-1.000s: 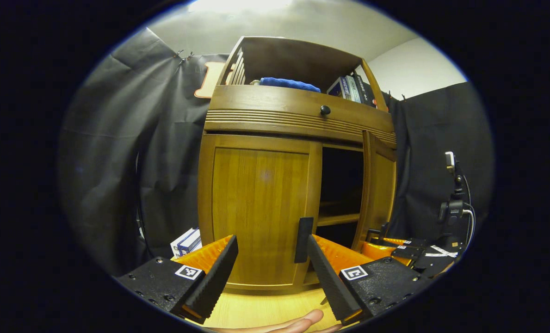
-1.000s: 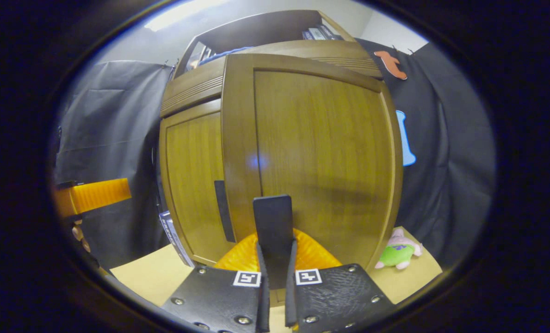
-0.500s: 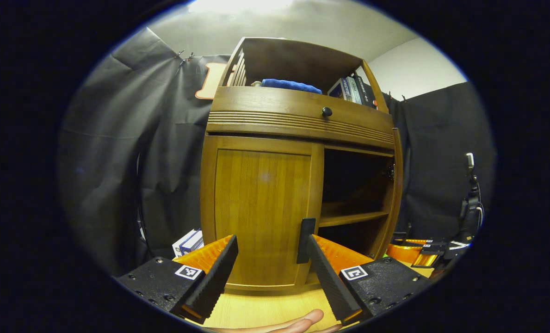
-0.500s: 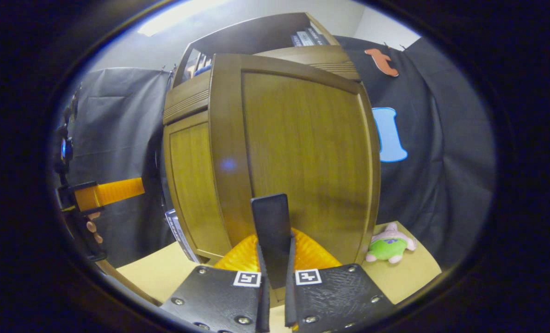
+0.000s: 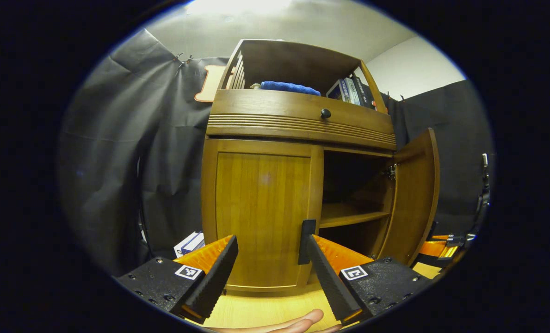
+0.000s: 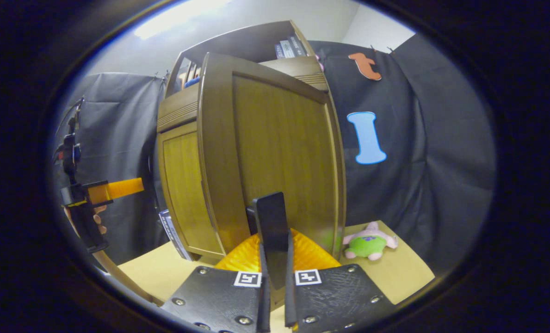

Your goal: Open the right door of the double-door shoe cabinet with the right hand, and open the left door with the left hand.

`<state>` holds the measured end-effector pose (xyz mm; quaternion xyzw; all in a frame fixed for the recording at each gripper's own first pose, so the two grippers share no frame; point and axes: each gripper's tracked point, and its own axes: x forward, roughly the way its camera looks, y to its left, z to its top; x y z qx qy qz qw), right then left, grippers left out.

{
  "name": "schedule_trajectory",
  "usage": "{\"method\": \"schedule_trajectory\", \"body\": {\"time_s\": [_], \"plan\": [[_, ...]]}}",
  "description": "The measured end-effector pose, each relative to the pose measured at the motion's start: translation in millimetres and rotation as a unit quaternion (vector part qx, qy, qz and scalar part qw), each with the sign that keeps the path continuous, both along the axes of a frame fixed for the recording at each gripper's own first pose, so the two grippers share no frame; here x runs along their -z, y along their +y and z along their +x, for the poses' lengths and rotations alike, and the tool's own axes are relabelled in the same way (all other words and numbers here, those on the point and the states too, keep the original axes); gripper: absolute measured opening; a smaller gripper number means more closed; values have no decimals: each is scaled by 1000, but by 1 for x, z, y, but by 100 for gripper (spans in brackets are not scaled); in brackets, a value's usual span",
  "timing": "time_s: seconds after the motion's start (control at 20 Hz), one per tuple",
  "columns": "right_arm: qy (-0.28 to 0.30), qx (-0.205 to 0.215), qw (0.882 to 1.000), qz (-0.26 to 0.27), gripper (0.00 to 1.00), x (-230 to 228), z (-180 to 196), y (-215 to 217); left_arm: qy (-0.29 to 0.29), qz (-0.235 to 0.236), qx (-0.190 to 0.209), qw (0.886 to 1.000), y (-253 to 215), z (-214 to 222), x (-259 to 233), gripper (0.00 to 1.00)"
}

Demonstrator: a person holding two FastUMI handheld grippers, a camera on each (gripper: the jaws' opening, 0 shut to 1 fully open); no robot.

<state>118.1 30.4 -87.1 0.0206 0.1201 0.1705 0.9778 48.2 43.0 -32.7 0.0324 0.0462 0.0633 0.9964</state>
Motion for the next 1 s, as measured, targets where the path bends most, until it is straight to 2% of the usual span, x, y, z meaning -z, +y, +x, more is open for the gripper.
{"method": "schedule_trajectory", "body": {"time_s": [0.05, 0.1, 0.15, 0.2, 0.25, 0.3, 0.35, 0.4, 0.45, 0.5, 0.55, 0.6, 0.65, 0.7, 0.75, 0.8, 0.9, 1.0], "plan": [[-4, 5, 1000, -8, 12, -3, -1, -5, -1, -2, -2, 1000, 2, 0, 0, 88], [-6, 11, 1000, -18, 12, -3, -1, -10, -1, -2, -4, 1000, 2, 1, 0, 88], [-9, 20, 999, -25, 12, -4, -3, -15, -1, -1, -5, 1000, 3, 1, -1, 94], [-10, 31, 999, -30, 12, -3, -6, -22, -1, 0, -5, 1000, 3, 0, -1, 94], [-10, 44, 998, -34, 17, -4, -8, -28, -1, 0, -5, 1000, 3, 1, 0, 94], [-11, 57, 997, -43, 12, -4, -9, -34, -1, 0, -4, 1000, 1, 1, 0, 88], [-13, 69, 996, -58, 12, -4, -10, -42, 1, -1, -1, 1000, 0, 1, 2, 88], [-15, 86, 994, -72, 11, -6, -10, -53, 2, -1, 0, 1000, -1, 1, 1, 94], [-24, 106, 991, -81, 11, -13, 0, -60, 2, -2, 0, 1000, 1, 2, 1, 88], [-36, 136, 987, -81, 11, -23, 0, -75, 2, -2, -1, 1000, 2, 1, 1, 94], [-45, 162, 983, -73, 11, -30, -8, -90, 1, -1, -2, 1000, 2, 2, 1, 94], [-36, 162, 984, -62, 13, -26, 14, -94, 0, 0, -3, 1000, 3, 1, -1, 94], [-34, 150, 987, -50, 1, -26, 5, -89, 1, 0, -3, 1000, 4, 1, 0, 94], [-34, 156, 986, -51, 1, -23, 18, -93, 1, -3, -3, 1000, 6, 1, 0, 88], [-35, 149, 987, -57, 1, -25, -5, -99, 0, -6, -2, 1000, 7, 1, -1, 94], [-40, 143, 987, -66, 1, -25, -5, -103, -1, -9, -4, 1000, 9, 1, -2, 88], [-44, 125, 989, -71, 1, -26, -2, -114, -5, -7, -4, 1000, 10, 2, -4, 88], [-36, 112, 992, -53, 1, -26, 1, -131, -7, 0, -5, 1000, 10, 3, -4, 88]]}}
